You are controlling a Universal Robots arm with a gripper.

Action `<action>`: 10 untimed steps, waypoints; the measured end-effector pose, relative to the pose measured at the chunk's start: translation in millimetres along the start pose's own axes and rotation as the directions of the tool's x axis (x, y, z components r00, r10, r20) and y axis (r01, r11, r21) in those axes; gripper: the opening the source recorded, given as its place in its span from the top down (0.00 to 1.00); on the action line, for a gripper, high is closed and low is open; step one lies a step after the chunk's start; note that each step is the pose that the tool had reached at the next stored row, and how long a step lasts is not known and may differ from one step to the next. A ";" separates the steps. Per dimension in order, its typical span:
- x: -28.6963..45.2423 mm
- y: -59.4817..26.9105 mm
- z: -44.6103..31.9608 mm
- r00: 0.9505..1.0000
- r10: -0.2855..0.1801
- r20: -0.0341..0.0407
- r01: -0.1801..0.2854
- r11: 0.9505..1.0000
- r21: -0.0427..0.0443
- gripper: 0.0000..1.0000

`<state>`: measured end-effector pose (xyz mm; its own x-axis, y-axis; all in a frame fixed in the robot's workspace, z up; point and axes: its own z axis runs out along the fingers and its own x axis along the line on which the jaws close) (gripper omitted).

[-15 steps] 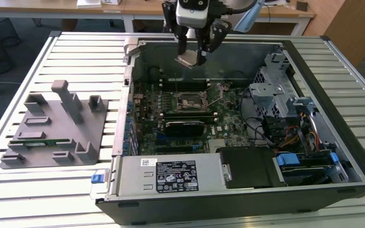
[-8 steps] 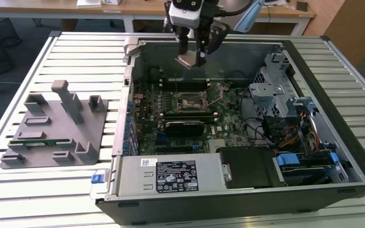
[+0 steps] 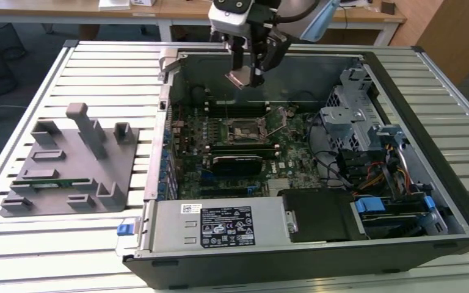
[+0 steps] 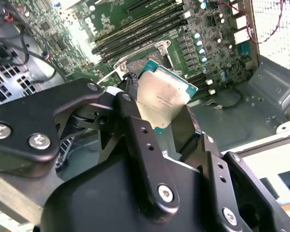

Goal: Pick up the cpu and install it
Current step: 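Place the cpu into insertion slot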

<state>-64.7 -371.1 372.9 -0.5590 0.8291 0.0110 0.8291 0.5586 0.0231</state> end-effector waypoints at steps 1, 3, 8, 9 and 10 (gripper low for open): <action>0.0 0.1 0.2 1.000 0.013 0.001 -0.013 1.000 0.000 0.47; 0.1 0.1 0.7 0.999 0.041 0.002 -0.041 0.999 0.000 0.47; 0.5 0.3 1.8 0.994 0.107 0.005 -0.107 0.994 0.000 0.47; 0.5 0.3 2.0 0.993 0.120 0.005 -0.120 0.993 0.000 0.47; 0.6 0.4 2.3 0.991 0.133 0.006 -0.133 0.991 0.000 0.47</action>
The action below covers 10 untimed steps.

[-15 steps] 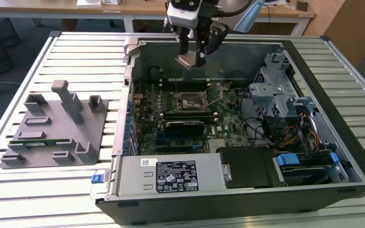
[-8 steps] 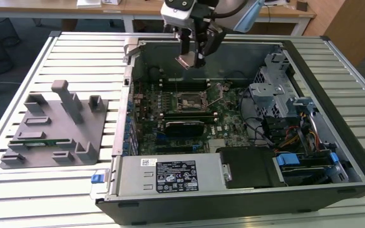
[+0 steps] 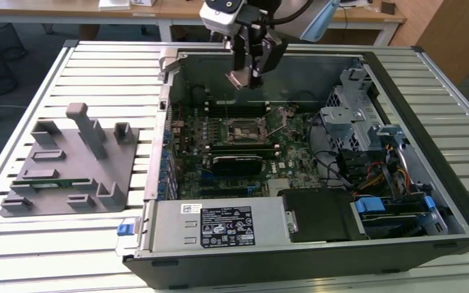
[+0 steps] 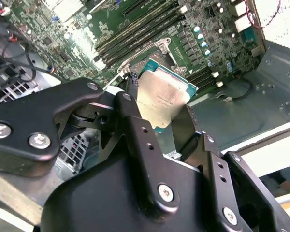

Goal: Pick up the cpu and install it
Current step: 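Place the cpu into insertion slot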

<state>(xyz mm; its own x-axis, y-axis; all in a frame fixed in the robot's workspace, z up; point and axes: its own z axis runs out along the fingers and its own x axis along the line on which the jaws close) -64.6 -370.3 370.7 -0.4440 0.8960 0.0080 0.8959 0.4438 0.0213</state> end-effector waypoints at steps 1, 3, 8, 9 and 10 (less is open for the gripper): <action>0.1 0.0 0.2 1.000 0.013 0.001 -0.013 1.000 0.000 0.47; 0.2 0.1 0.7 0.999 0.040 0.002 -0.040 0.999 0.000 0.47; 0.5 0.2 2.1 0.994 0.111 0.004 -0.111 0.994 0.000 0.47; 0.5 0.2 2.3 0.992 0.125 0.004 -0.125 0.992 0.000 0.47; 0.6 0.2 2.6 0.990 0.139 0.005 -0.139 0.990 -0.001 0.47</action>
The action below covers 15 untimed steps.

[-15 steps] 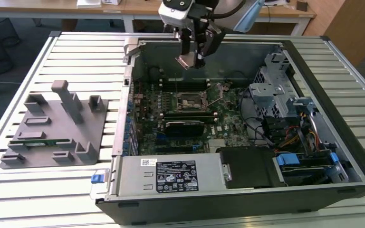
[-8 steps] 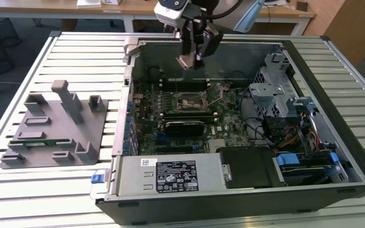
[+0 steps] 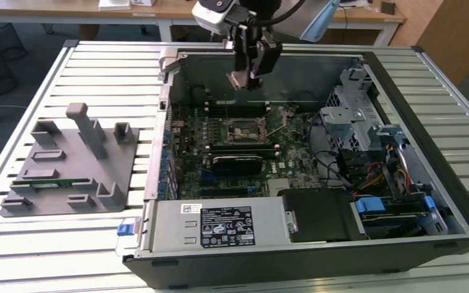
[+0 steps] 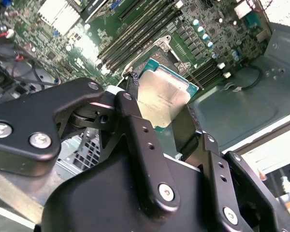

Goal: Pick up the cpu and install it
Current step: 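Place the cpu into insertion slot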

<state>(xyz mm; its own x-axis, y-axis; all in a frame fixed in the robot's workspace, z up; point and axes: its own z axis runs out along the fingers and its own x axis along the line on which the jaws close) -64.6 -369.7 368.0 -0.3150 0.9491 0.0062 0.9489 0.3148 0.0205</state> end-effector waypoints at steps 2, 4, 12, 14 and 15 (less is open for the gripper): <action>0.1 0.0 0.5 1.000 0.027 0.001 -0.027 1.000 0.000 0.47; 0.2 0.1 1.2 0.998 0.056 0.001 -0.056 0.998 0.000 0.47; 2.6 1.8 10.3 0.993 0.119 0.002 -0.119 0.993 -0.001 0.47; 3.2 3.5 13.9 0.992 0.124 0.002 -0.124 0.992 0.000 0.47; 3.5 4.7 15.7 0.992 0.127 0.002 -0.127 0.992 0.001 0.47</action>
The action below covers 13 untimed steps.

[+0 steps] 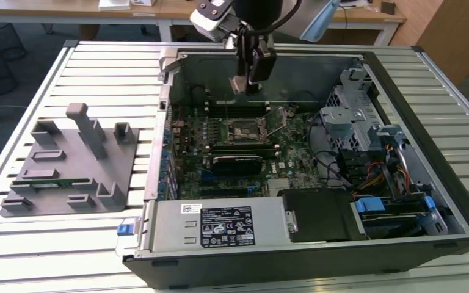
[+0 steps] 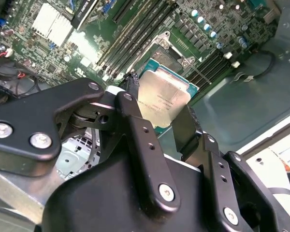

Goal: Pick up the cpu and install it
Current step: 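Place the cpu into insertion slot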

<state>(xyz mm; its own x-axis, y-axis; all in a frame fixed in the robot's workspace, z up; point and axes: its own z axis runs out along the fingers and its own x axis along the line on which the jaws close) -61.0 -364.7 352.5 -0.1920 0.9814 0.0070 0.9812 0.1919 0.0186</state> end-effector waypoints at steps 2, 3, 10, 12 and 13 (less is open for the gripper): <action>1.1 3.1 3.9 1.000 0.004 0.000 -0.004 1.000 0.001 0.47; 1.6 4.8 5.7 1.000 0.005 0.000 -0.005 1.000 0.002 0.47; 4.8 11.4 14.9 0.999 0.037 0.000 -0.037 0.999 0.003 0.47; 4.7 11.6 17.3 0.998 0.061 0.000 -0.061 0.998 0.003 0.47; 4.8 11.8 18.7 0.998 0.070 0.001 -0.070 0.998 0.002 0.47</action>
<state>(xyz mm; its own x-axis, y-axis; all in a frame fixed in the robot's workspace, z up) -50.0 -357.5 334.0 -0.1224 0.9925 0.0078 0.9924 0.1222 0.0156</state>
